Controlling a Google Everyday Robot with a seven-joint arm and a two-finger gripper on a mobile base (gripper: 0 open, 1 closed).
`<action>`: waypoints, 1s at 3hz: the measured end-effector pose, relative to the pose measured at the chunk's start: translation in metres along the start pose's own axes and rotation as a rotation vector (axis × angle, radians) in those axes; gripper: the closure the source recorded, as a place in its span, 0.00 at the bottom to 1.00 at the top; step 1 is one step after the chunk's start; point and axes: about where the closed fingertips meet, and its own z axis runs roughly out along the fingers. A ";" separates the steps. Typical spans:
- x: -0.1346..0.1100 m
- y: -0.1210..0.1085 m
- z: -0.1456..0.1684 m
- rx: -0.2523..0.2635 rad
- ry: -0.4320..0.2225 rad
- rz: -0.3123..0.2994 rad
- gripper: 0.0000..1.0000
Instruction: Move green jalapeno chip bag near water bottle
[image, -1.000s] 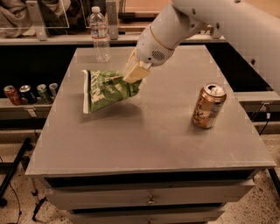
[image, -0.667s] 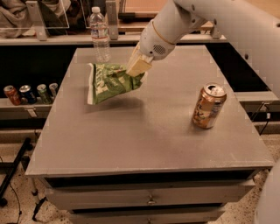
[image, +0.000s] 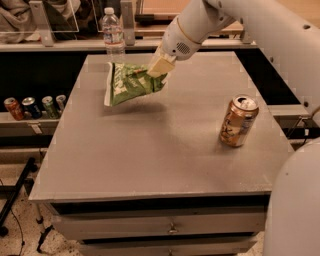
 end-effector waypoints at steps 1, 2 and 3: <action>0.010 -0.017 0.005 0.028 0.029 0.016 1.00; 0.025 -0.043 0.002 0.080 0.055 0.051 1.00; 0.038 -0.067 -0.005 0.136 0.073 0.090 1.00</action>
Offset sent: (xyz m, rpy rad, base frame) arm 0.0759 -0.0526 -0.0020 -0.0584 -0.0605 -0.1930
